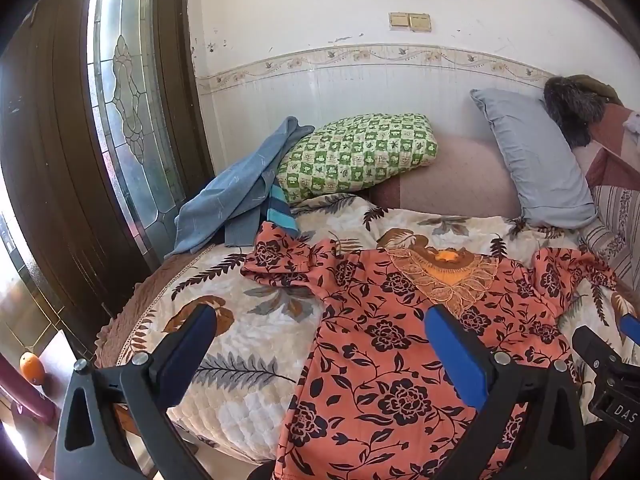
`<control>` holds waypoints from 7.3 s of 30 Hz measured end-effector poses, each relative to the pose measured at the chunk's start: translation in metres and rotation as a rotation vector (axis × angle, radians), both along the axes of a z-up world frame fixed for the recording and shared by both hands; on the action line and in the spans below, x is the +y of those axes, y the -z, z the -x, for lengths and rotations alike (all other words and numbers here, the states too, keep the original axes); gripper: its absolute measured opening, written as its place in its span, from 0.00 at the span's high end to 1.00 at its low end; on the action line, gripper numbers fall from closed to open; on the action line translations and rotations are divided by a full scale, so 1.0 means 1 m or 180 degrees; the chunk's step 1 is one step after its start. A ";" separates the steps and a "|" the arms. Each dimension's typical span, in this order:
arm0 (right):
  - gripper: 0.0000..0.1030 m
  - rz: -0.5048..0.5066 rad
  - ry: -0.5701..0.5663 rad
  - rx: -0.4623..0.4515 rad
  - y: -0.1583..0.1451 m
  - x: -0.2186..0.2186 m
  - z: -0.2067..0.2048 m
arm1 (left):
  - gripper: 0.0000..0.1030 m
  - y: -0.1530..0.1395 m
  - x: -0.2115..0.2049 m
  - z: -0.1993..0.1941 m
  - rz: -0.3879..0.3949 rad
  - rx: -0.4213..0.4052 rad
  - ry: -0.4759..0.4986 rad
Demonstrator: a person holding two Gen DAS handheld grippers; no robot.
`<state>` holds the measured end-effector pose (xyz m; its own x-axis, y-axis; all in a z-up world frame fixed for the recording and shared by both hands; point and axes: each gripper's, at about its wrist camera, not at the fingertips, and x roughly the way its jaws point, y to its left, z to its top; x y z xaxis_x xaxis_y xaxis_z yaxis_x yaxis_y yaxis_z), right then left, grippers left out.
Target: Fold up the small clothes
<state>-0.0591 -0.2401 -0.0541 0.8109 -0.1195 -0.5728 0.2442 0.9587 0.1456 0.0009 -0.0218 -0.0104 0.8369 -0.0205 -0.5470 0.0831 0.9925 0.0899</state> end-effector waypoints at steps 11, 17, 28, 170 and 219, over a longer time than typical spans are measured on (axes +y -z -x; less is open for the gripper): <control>0.00 0.0078 0.0083 0.0050 0.001 -0.004 -0.002 | 0.00 0.010 -0.013 0.000 -0.0064 0.0066 0.0092; 0.00 0.0084 0.0087 0.0048 0.001 -0.005 -0.002 | 0.00 0.011 -0.016 0.002 -0.0081 0.0052 0.0115; 0.00 0.0122 0.0085 0.0077 0.002 -0.004 -0.002 | 0.00 0.013 -0.018 0.003 -0.0089 0.0073 0.0125; 0.17 -0.1898 -0.0136 0.0083 0.161 -0.236 -0.206 | 0.00 0.153 -0.034 -0.176 0.0820 0.1082 0.0656; 0.19 -0.1892 -0.0363 0.0328 0.187 -0.216 -0.200 | 0.43 0.216 -0.077 -0.149 0.1932 0.2893 -0.0041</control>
<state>0.1411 -0.4565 -0.2408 0.7367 0.3288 -0.5909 0.1859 0.7416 0.6445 0.1499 -0.0986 -0.2266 0.1274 -0.4898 -0.8625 -0.1398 0.8520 -0.5045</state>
